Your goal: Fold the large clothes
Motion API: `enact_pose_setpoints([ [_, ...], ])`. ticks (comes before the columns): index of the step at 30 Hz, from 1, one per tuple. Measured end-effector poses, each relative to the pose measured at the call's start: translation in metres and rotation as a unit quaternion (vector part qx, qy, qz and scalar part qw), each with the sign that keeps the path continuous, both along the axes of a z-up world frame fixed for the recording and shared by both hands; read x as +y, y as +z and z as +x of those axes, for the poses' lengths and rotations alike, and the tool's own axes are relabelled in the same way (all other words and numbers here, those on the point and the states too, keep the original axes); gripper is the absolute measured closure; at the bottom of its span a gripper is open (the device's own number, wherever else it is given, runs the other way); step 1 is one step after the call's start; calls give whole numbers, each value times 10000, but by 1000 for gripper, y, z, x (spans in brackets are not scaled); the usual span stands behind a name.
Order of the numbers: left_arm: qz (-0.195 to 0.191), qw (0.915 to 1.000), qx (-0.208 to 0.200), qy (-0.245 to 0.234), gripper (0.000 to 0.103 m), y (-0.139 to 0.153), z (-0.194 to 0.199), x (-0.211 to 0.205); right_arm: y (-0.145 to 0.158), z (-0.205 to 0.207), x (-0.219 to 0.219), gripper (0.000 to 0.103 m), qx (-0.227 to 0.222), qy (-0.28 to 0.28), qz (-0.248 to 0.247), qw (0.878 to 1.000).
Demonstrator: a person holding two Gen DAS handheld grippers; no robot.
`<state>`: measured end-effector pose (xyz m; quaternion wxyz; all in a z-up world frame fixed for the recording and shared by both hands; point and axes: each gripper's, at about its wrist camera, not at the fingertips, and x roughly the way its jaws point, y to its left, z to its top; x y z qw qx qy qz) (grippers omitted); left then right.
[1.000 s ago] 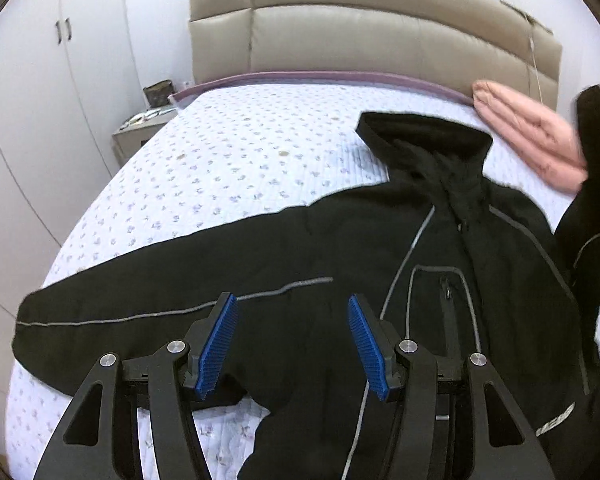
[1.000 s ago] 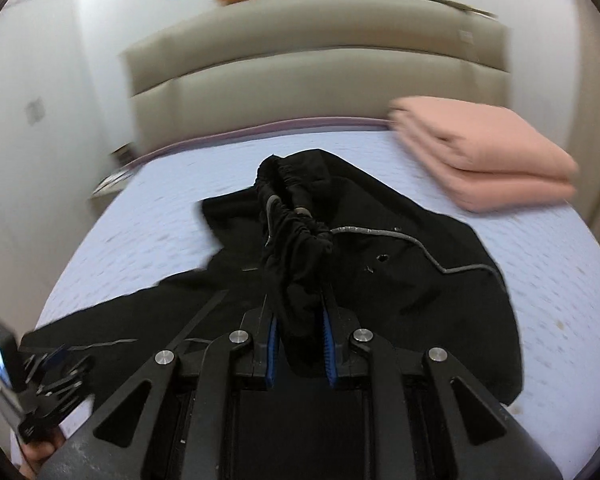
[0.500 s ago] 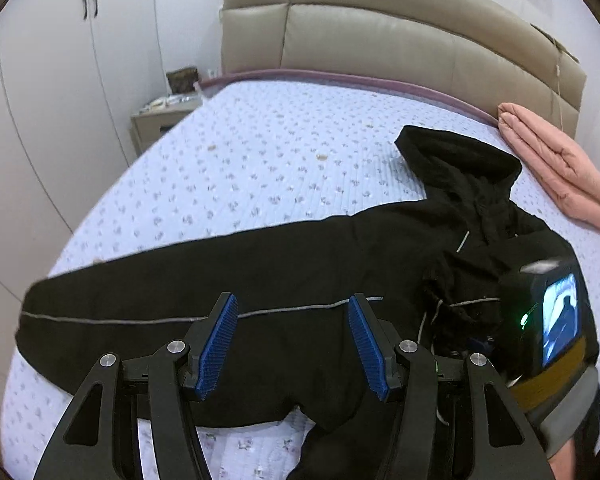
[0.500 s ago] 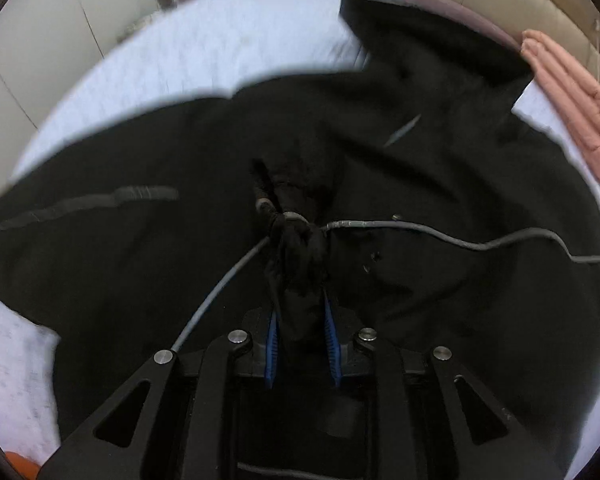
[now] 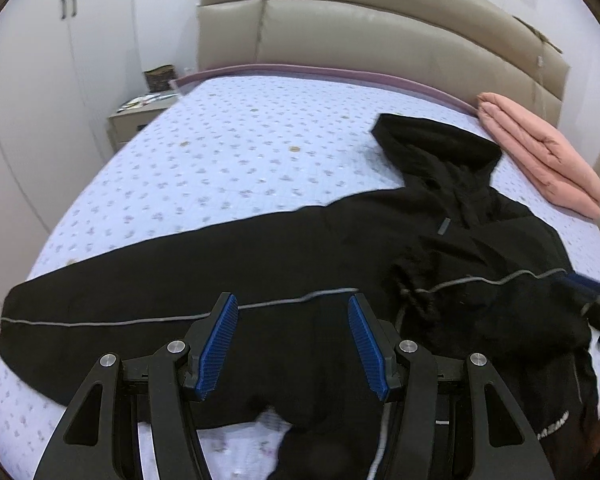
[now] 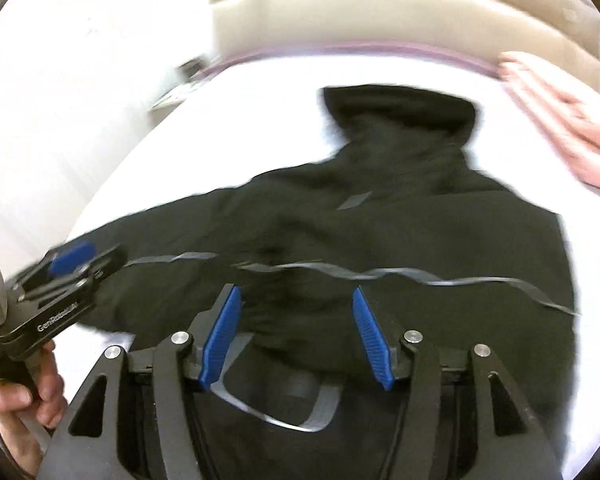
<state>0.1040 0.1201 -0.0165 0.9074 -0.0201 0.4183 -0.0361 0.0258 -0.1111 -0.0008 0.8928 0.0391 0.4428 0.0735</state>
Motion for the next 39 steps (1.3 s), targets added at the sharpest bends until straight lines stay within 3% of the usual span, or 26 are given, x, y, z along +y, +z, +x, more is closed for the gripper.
enact_pose_setpoints([
  [3, -259, 9989, 118, -370, 43, -6, 0, -17, -14, -12, -50, 37, 228, -389, -163, 9988],
  [7, -1286, 9859, 641, -862, 44, -24, 16, -40, -38, -40, -91, 37, 514, -648, 132, 9965],
  [11, -1256, 9837, 910, -905, 44, -40, 43, -66, -51, -48, -109, 36, 379, -589, 233, 9973],
  [15, -1353, 9726, 1512, -1139, 44, -75, 55, -86, -64, -43, -108, 32, 384, -506, 326, 9974],
  [17, -1253, 9756, 1427, -1100, 75, -89, 54, -90, -65, -46, -109, 31, 365, -500, 326, 9976],
  [18, -1266, 9756, 1381, -1141, 86, -92, 55, -90, -66, -46, -110, 30, 372, -522, 324, 9974],
  [21, -1613, 9782, 785, -1046, 90, -67, 51, -73, -66, -47, -116, 30, 345, -657, 348, 9966],
  [24, -2124, 9693, 551, -1112, 90, -21, 49, -44, -53, -51, -124, 30, 163, -851, 358, 9956],
  [27, -1979, 9636, 1106, -1416, 89, -18, 53, -35, -42, -42, -124, 29, 101, -910, 589, 9941],
  [29, -1817, 9610, 1636, -1290, 88, -46, 55, -31, -42, -28, -113, 29, 204, -822, 610, 9945],
  [32, -965, 9629, 2255, -1127, 84, -88, 56, -45, -57, -4, -86, 29, 574, -687, 204, 9958],
  [35, -816, 9621, 2278, -1260, 79, -87, 55, -49, -100, 14, -77, 29, 1388, -792, -223, 9869],
  [37, -990, 9641, 2132, -1232, 68, -71, 58, -44, -108, 11, -78, 29, 1367, -721, -246, 9877],
  [39, -1139, 9718, 1746, -1097, 67, -48, 55, -33, -101, 7, -79, 29, 1361, -648, -273, 9882],
])
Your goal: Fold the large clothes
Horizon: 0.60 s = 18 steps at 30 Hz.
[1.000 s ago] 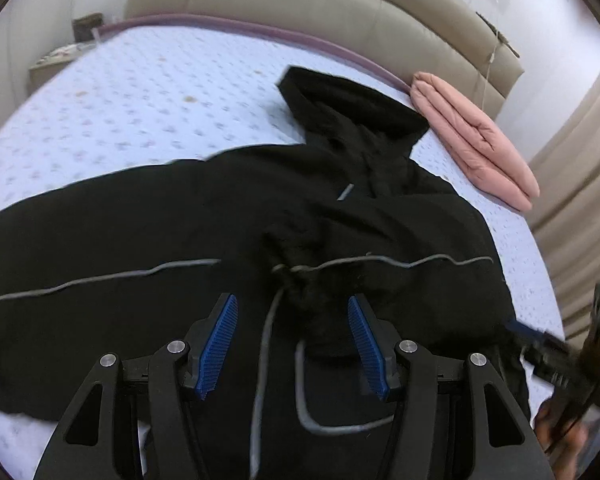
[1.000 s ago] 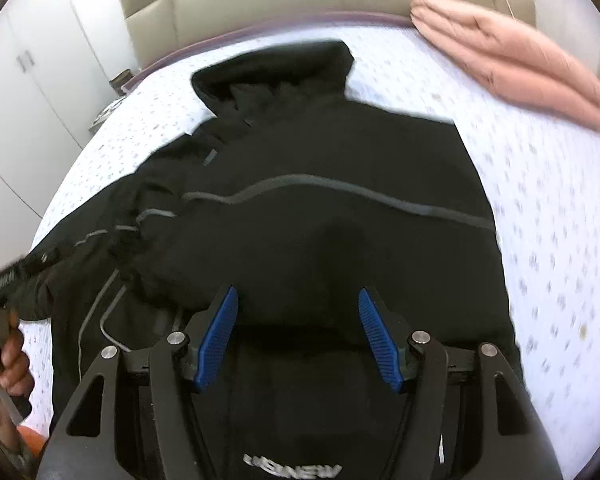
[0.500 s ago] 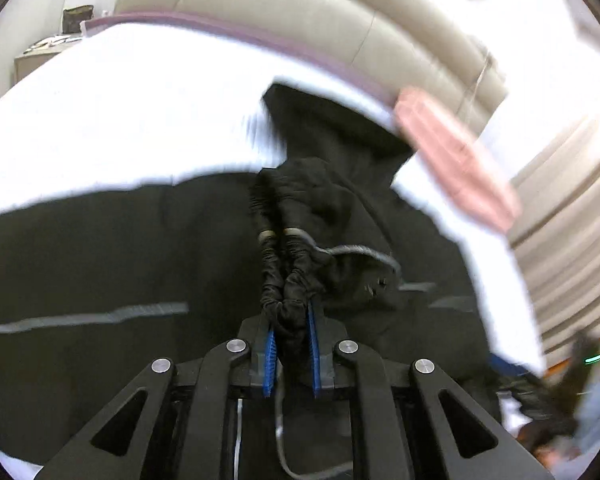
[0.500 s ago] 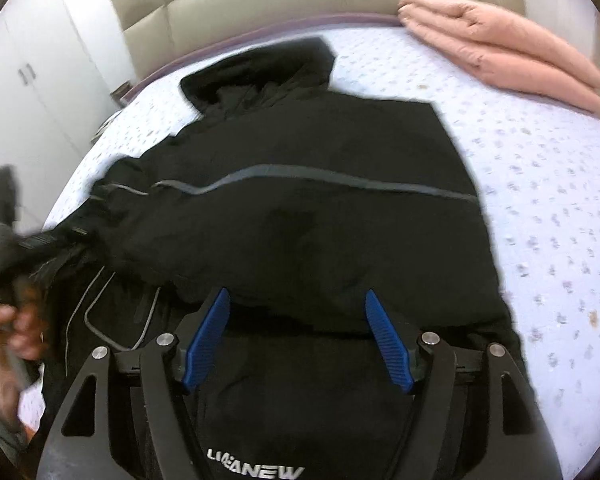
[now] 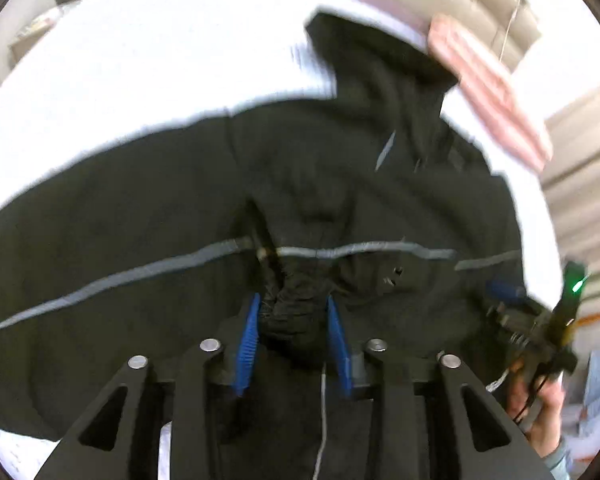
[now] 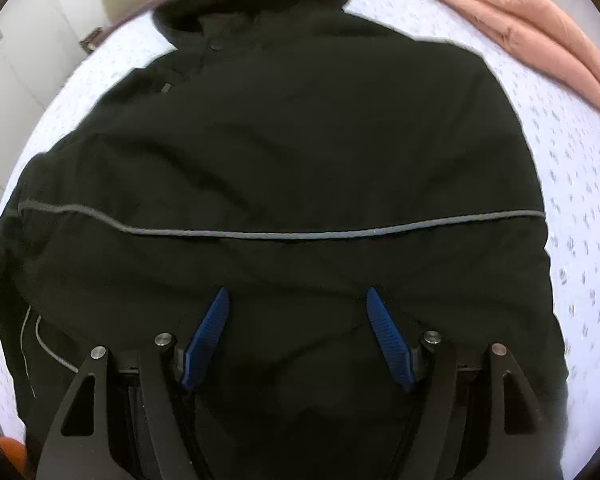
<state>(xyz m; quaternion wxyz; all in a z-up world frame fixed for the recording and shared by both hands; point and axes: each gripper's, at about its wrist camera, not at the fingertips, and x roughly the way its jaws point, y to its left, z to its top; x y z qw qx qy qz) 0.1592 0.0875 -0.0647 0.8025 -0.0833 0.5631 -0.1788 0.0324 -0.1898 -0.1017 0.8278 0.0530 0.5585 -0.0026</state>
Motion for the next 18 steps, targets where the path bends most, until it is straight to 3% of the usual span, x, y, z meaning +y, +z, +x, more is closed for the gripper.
enact_pose_setpoints([
  [3, 94, 9961, -839, 241, 67, 37, -10, 1, 23, -10, -1, 29, -274, -73, 297, 9992],
  [6, -316, 9931, -1129, -72, 65, 42, -20, -15, 47, -14, 14, 29, -694, 15, 424, 9967],
  [8, -387, 9947, -914, -263, 65, 25, -18, -33, 51, -12, 28, 29, -753, 87, 212, 9969],
  [10, 19, 9986, -430, -320, 65, -13, -16, -53, 40, -6, 41, 29, -555, 103, 31, 9984],
  [12, 634, 9977, -69, -240, 66, -44, -16, -66, 9, 2, 42, 29, 9, -30, 146, 9999],
  [13, 680, 9975, 82, -166, 66, -51, -17, -66, -3, 6, 39, 28, 213, -81, 224, 9995],
  [16, 819, 9963, 38, -241, 66, -44, -20, -69, -6, 3, 40, 23, 59, -15, 220, 9997],
  [18, 633, 9979, -6, -133, 66, -34, -22, -65, 2, -6, 38, 23, 56, -22, 307, 9995],
])
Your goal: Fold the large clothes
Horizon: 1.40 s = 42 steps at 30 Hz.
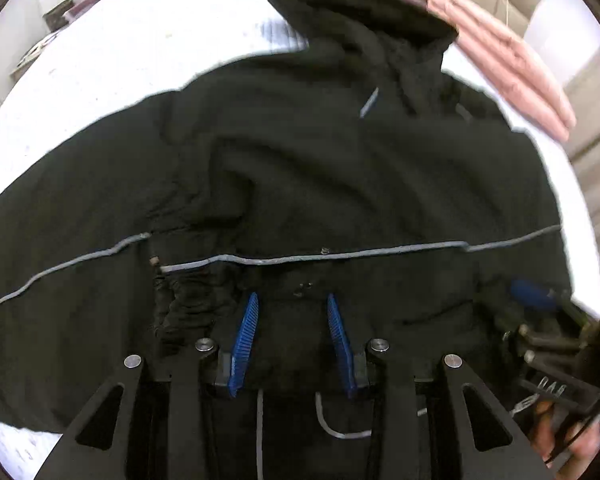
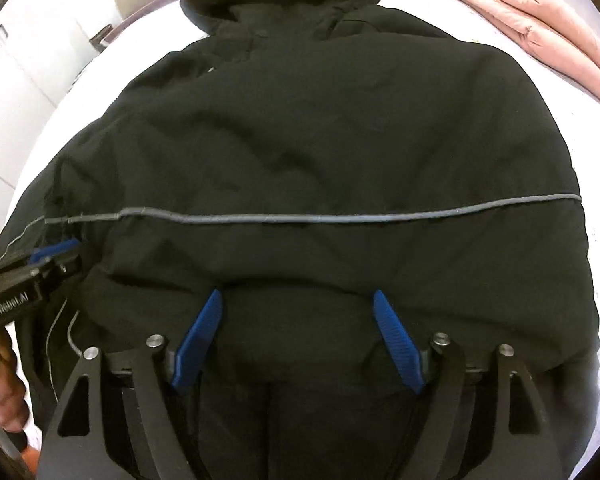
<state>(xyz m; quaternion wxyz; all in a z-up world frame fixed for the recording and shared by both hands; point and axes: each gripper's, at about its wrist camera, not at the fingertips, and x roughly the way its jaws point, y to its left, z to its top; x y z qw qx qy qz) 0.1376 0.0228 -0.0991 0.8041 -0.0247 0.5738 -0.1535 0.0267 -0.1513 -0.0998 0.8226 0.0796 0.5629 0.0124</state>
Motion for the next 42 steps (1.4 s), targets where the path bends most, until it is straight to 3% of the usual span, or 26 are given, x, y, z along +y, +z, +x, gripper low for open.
enact_pose_setpoints([
  [5, -458, 9978, -60, 474, 66, 25, 0, 28, 34, -48, -4, 22, -236, -68, 321, 9992],
  [10, 62, 9929, -459, 1093, 65, 59, -8, 75, 55, -100, 13, 22, -278, 93, 205, 9994],
  [14, 136, 9803, -454, 1920, 65, 86, -31, 161, 61, -124, 20, 22, -342, 182, 190, 9991],
  [16, 230, 9673, -573, 2462, 64, 94, -50, 217, 61, -124, 18, 22, -383, 167, 289, 9987],
  [20, 494, 9301, -506, 3603, 59, 83, -87, 340, 55, -128, 16, 22, -336, 128, 455, 9983],
  [21, 424, 9187, -446, 3901, 59, 75, -97, 374, 52, -127, 17, 22, -307, 129, 485, 9983],
  [24, -6, 8958, -428, 4424, 59, 56, -112, 430, 45, -124, 21, 22, -254, 158, 438, 9986],
  [27, -542, 8798, -405, 4705, 59, 33, -115, 467, 35, -120, 25, 22, -158, 174, 382, 9990],
  [30, -799, 8777, -251, 4718, 59, 9, -107, 476, 27, -117, 27, 22, -60, 176, 354, 9992],
  [37, -1642, 8540, -302, 4928, 57, -32, -91, 481, 14, -112, 30, 22, 101, 186, 309, 9993],
  [39, -1580, 8579, -407, 4873, 57, -30, -89, 477, 9, -111, 31, 22, 160, 200, 259, 9993],
  [42, -1273, 8733, -676, 4654, 85, -19, -85, 466, 7, -109, 33, 22, 171, 205, 288, 9992],
])
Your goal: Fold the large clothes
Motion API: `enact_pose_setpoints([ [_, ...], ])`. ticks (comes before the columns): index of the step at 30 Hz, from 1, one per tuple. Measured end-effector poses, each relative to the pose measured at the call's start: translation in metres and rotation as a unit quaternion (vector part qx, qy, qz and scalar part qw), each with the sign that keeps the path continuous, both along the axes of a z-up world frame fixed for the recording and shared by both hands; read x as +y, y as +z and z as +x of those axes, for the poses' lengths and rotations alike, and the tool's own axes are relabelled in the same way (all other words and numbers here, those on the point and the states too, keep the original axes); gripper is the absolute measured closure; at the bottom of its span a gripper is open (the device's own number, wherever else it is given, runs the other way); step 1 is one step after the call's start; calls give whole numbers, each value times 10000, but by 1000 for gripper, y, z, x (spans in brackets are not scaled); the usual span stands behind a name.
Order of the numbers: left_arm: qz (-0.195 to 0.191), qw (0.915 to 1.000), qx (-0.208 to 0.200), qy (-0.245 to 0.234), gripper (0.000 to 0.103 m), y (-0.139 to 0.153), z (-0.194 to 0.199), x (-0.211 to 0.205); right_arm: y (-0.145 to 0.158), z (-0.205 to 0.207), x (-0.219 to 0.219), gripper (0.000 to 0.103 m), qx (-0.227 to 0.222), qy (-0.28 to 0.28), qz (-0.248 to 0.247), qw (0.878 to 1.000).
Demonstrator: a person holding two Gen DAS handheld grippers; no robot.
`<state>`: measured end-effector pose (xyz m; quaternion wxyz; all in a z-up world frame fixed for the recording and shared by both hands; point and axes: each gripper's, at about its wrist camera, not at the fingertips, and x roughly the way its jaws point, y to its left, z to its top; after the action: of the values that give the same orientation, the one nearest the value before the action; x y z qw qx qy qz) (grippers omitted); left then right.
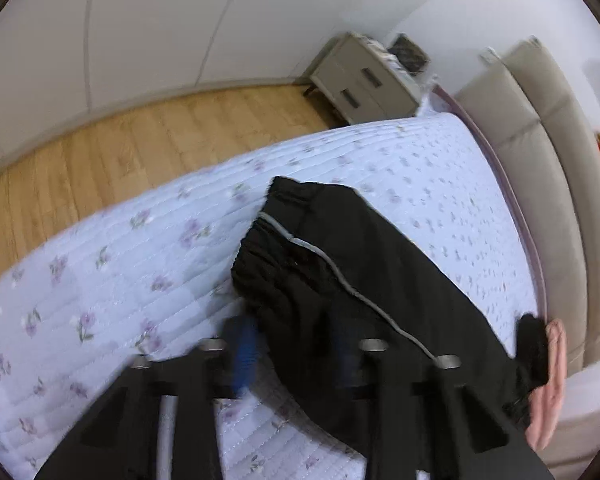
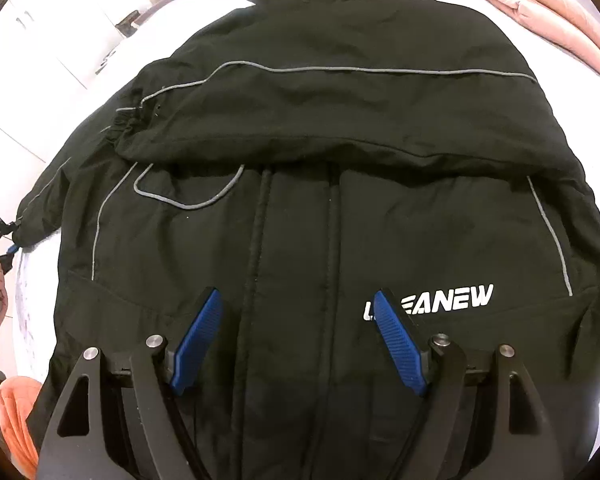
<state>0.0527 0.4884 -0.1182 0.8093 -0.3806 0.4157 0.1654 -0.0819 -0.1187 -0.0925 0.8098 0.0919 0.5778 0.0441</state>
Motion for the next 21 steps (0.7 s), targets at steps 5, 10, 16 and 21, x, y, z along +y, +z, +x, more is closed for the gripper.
enact_pose_setpoints([
  [5, 446, 9968, -613, -263, 89, 43, -5, -28, 3, -1, -2, 22, -38, 12, 60, 10000],
  [10, 1001, 9821, -1215, -1038, 90, 107, 0, -94, 9, -2, -5, 22, -115, 48, 190, 9997],
  [16, 1306, 9465, -1816, -2326, 90, 165, 12, -221, 21, -5, -8, 22, -268, 96, 208, 9994],
  [21, 1280, 9064, -2116, -3424, 90, 185, 17, -343, 31, -6, -27, 22, -406, -1, 179, 9990],
])
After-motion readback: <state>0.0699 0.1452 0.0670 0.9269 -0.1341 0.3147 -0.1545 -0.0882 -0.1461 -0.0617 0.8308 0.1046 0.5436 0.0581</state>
